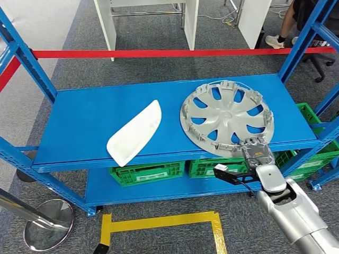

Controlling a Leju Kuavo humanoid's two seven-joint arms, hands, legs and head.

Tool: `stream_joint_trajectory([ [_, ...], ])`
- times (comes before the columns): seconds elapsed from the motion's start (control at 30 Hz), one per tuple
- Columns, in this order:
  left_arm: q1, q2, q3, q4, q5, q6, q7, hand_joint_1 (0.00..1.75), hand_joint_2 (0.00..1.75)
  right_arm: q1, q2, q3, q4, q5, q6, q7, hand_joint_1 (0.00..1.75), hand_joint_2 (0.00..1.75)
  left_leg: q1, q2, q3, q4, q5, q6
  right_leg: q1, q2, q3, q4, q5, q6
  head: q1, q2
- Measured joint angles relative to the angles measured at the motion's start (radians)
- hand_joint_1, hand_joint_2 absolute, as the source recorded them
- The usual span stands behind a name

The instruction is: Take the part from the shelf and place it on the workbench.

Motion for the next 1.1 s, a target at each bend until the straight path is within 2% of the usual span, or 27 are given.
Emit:
stream_joint_trajectory([
  [0.9, 0.001, 0.0, 0.024, 0.0, -0.011, 0.004, -0.002, 0.0, 1.75, 0.05, -0.001, 0.004, -0.036, 0.131, -0.049, 0.015, 1.75, 1.75, 0.0, 0.0, 0.0, 0.001, 0.0, 0.0, 0.0, 0.0, 0.0, 0.0, 0.0, 0.0, 0.0, 0.0],
  [1.0, 0.002, 0.0, 0.026, 0.0, -0.011, 0.007, -0.009, 0.0, 1.75, 0.064, -0.001, 0.001, -0.057, 0.131, -0.086, 0.006, 1.75, 1.75, 0.0, 0.0, 0.0, 0.001, 0.0, 0.0, 0.0, 0.0, 0.0, 0.0, 0.0, 0.0, 0.0, 0.0],
  [1.1, 0.006, -0.001, 0.035, 0.0, -0.011, 0.022, -0.023, 0.0, 1.75, 0.125, -0.001, -0.016, -0.147, 0.107, -0.191, -0.01, 1.75, 1.75, 0.0, 0.0, -0.001, 0.001, 0.0, 0.0, 0.0, -0.001, 0.0, 0.0, 0.0, 0.0, 0.0, 0.0],
])
